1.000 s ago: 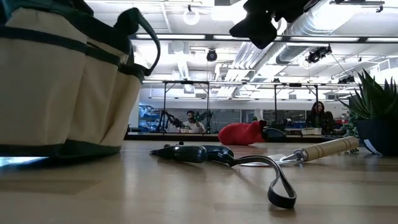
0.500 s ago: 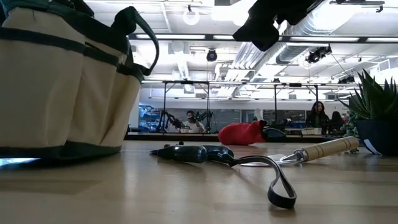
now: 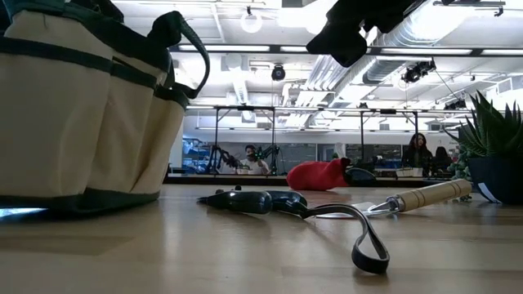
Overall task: Pick & Place Garden tools in Gardening bag
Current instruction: Put the right green shears into the brown gardening bag, then put the red gloves into the brown gardening bag
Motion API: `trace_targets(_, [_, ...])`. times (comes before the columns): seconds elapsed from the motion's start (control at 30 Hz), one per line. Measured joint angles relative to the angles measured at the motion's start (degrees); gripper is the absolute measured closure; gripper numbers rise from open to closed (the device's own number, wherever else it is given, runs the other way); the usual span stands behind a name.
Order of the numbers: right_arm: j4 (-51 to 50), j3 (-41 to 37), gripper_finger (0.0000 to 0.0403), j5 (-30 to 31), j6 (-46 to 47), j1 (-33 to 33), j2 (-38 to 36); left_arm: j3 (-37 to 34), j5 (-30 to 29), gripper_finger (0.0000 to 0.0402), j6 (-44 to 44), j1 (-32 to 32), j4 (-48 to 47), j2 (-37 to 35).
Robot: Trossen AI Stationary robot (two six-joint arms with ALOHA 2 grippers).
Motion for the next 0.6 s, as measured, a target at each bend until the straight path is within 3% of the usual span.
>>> trace_targets(0.13, [-0.04,-0.01,0.0172,0.0,-0.06,0.0,0.0,0.0,0.0,0.0326,0.02,0.0,0.82,0.0])
trace_targets(0.33, [-0.11,0.0,0.0172,0.0,-0.08,0.0,0.0,0.0,-1.42,0.0242,-0.07,-0.02,2.09,-0.02])
trace_targets(0.5, [-0.15,0.0,0.0172,-0.02,-0.09,0.0,0.0,0.0,-2.14,0.0184,-0.29,0.0,12.72,-0.07])
trace_targets(0.6, [-0.15,-0.02,0.0172,-0.02,-0.09,0.0,0.0,0.65,-2.14,0.0165,3.35,0.0,14.24,-0.07])
